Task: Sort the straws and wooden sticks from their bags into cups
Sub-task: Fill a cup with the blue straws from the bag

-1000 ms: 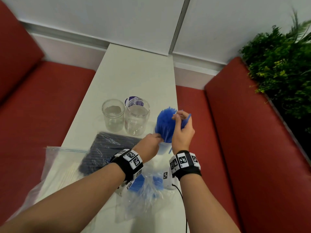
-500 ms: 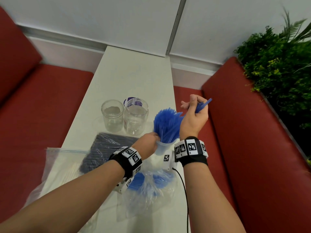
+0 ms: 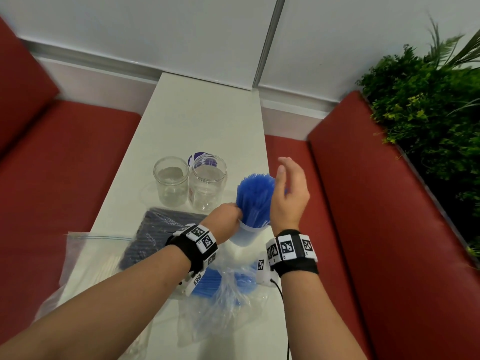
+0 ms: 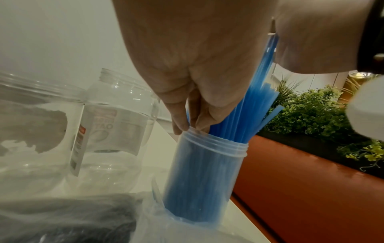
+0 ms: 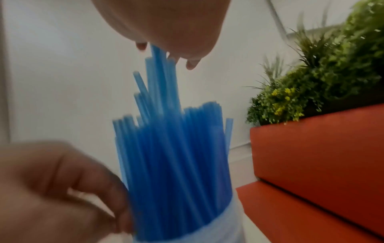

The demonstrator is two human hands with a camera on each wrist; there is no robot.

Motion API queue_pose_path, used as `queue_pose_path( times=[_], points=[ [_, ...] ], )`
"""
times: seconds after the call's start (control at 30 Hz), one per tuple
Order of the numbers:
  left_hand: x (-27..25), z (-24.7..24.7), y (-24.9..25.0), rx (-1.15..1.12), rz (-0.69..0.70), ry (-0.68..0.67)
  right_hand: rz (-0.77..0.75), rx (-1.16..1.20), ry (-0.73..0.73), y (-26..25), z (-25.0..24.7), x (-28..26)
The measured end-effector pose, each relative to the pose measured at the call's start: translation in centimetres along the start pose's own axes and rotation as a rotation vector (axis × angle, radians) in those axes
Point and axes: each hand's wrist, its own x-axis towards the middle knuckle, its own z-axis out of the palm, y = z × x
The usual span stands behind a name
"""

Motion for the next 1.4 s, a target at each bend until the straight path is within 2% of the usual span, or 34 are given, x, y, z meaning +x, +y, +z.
queue_pose_path(
  times=[0.03, 0.1, 0.17, 0.23, 0.33, 0.47, 0.53, 0.63, 0.73, 0.8, 0.83, 0.9, 0.97, 1.0, 1.07, 1.1, 1.13, 1.2, 1.27, 1.3, 1.33, 1.4],
  points=[
    [0.1, -0.2, 0.0, 0.019, -0.013, 0.003, -0.022, -0.119, -0.112, 0.2, 0.3, -0.5],
    [0.2, -0.6, -0.1, 0.044, -0.032, 0.011, 0.063, -0.403, -0.37, 0.8, 0.8, -2.0],
    [0.2, -0.9, -0.3, 0.032, -0.041, 0.021, 0.135, -0.659, -0.542, 1.2, 1.3, -3.2],
    [0.1, -1.0, -0.5, 0.034, -0.045, 0.016, 0.13, -0.719, -0.611, 1.0, 1.6, -3.1],
    [-0.1, -0.9, -1.0, -0.011, -0.017, 0.007, 0.133, -0.719, -0.602, 0.5, 1.3, -2.5],
    [-0.4, -1.8, -1.5, -0.022, 0.039, -0.044, 0.218, -0.849, -0.69, 0.1, 1.6, -3.9],
    [-0.6, -2.1, -1.8, -0.109, 0.026, 0.017, 0.225, -0.814, -0.682, 0.1, 2.4, -3.6],
    [-1.1, -2.8, -2.9, -0.185, -0.06, 0.185, 0.263, -0.714, -0.636, -0.2, 3.0, -2.7],
    [-2.2, -3.1, -4.7, -0.172, -0.151, 0.222, 0.217, -0.765, -0.676, -0.1, 2.8, -2.8],
    [-3.3, -3.0, -5.9, -0.165, -0.206, 0.157, 0.253, -0.639, -0.677, -0.1, 2.4, -2.4],
    [-4.0, -2.9, -6.5, -0.146, -0.228, 0.106, 0.292, -0.513, -0.617, -0.3, 2.1, -2.1],
    [-5.6, -2.3, -7.5, -0.067, -0.257, -0.023, 0.321, -0.275, -0.376, -0.6, 1.3, -1.4],
    [-6.9, -1.4, -8.1, 0.039, -0.286, -0.167, 0.224, -0.217, -0.11, -1.1, 0.5, -1.4],
    [-7.5, -0.8, -8.3, 0.08, -0.306, -0.23, 0.157, -0.232, -0.026, -1.5, 0.3, -1.9],
    [-8.5, 0.3, -8.6, 0.137, -0.34, -0.328, 0.042, -0.223, -0.01, -2.6, 0.6, -3.5],
    [-9.0, 0.8, -8.6, 0.166, -0.344, -0.37, -0.002, -0.164, -0.081, -3.2, 0.9, -4.6],
    [-9.3, 1.3, -8.8, 0.185, -0.334, -0.402, 0.005, -0.077, -0.215, -3.6, 1.4, -5.9],
    [-9.9, 2.5, -9.1, 0.187, -0.301, -0.459, 0.153, 0.024, -0.646, -4.4, 2.3, -8.8],
    [-10.4, 3.4, -9.4, 0.244, -0.289, -0.504, 0.316, -0.08, -1.117, -4.4, 3.3, -11.6],
    [-10.6, 3.7, -9.6, 0.298, -0.29, -0.515, 0.361, -0.171, -1.3, -4.2, 3.8, -12.8],
    [-10.8, 4.1, -9.7, 0.356, -0.285, -0.519, 0.377, -0.259, -1.429, -3.9, 4.3, -14.0],
    [-11.4, 4.4, -9.6, 0.445, -0.282, -0.526, 0.365, -0.424, -1.529, -3.2, 4.8, -16.2]
  ],
)
